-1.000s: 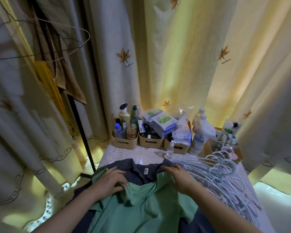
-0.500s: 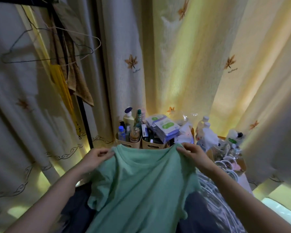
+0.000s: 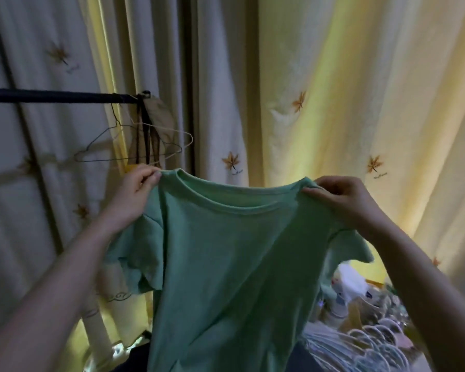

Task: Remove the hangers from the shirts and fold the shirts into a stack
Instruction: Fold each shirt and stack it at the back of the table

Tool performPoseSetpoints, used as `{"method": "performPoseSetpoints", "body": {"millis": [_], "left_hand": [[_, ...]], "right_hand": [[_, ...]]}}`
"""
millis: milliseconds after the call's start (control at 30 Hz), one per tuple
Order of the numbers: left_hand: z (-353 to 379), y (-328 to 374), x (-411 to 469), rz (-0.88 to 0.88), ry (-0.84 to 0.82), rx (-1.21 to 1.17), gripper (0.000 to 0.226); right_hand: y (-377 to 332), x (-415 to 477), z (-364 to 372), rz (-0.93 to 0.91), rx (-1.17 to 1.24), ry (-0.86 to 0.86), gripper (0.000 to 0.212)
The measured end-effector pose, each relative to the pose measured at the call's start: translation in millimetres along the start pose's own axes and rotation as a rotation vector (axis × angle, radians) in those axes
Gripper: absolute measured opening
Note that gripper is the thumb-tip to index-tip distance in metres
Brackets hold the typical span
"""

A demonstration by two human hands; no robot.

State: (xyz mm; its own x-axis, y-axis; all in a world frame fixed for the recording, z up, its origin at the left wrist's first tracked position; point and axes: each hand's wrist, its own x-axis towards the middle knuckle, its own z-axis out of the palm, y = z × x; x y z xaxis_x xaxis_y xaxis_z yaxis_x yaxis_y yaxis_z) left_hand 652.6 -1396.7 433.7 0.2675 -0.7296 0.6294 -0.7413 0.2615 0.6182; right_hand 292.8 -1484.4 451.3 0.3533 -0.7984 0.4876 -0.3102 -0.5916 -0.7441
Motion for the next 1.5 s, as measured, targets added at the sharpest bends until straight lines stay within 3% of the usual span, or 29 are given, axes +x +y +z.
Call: {"method": "performPoseSetpoints", "body": {"millis": [167, 333, 500, 633, 733, 867, 1033, 1133, 1500], "left_hand": [[-28, 38, 19, 0.025, 0.028, -0.046, 0.022], [-37, 62, 6, 0.089, -0.121, -0.224, 0.026], [-3, 26, -33, -0.173, -0.238, -0.219, 0.022], [54, 15, -79, -0.377, -0.121, -0.321, 0.027], [86, 38, -108, -0.366, -0.108, -0.405, 0.021], [97, 61, -129, -0.294, -0.044, -0.468, 0.006], [93, 63, -141, -0.315, 0.045, -0.554, 0.017], [90, 56, -146, -0.324, 0.052, -0.574, 0.022], [72, 50, -166, -0.215, -0.264, -0.66, 0.027]], "right_hand": [[-44, -3, -21, -0.077, -0.052, 0.085, 0.021], [-59, -14, -29, -0.061, -0.043, 0.16, 0.027], [-22, -47, 1, 0.251, -0.072, 0.059, 0.025], [6, -83, 67, 0.502, 0.197, 0.17, 0.022], [-3, -95, 118, 0.598, 0.444, 0.203, 0.019], [-24, -99, 152, 0.509, 0.622, 0.183, 0.019], [-31, -108, 166, 0.445, 0.616, 0.154, 0.01], [-30, -114, 172, 0.446, 0.617, 0.115, 0.021], [-14, -124, 159, 0.372, 0.81, -0.037, 0.017]]}}
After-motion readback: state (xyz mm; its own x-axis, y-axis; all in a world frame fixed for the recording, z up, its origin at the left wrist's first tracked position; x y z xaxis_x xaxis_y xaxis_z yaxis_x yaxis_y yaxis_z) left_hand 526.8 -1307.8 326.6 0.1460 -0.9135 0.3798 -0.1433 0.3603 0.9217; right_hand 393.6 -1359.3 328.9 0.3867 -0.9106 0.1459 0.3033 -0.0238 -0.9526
